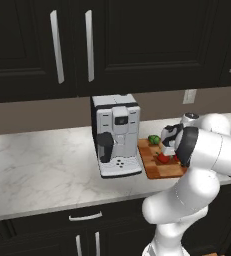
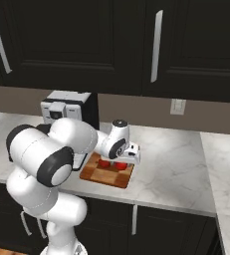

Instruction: Place the avocado, onion, tomato, and bell pepper on the cutting board.

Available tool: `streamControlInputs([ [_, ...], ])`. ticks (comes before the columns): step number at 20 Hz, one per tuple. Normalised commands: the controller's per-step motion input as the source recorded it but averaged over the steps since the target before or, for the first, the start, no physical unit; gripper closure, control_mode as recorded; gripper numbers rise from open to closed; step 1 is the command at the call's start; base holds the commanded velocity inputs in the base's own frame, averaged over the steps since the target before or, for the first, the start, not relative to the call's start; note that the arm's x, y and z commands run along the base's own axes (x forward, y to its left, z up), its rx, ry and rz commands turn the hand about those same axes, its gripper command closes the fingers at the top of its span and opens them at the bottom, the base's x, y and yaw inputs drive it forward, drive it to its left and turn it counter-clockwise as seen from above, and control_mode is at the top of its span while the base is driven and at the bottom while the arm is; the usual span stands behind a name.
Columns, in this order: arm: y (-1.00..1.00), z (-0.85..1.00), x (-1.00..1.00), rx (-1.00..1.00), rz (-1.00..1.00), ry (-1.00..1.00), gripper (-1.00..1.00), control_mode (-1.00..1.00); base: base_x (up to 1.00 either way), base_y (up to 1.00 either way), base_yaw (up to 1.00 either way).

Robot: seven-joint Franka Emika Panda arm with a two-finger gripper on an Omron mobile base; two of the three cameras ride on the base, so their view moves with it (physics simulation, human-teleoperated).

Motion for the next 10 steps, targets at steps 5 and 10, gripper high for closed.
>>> streamControlInputs([
  [5,0.00,0.26,0.03,0.01,0.07,0.00,-1.00,-1.00,0.00,0.00,0.00],
  [10,0.00,0.70,-0.38,0.07,0.07,-0.05,-1.00,-1.00,0.00,0.00,0.00],
])
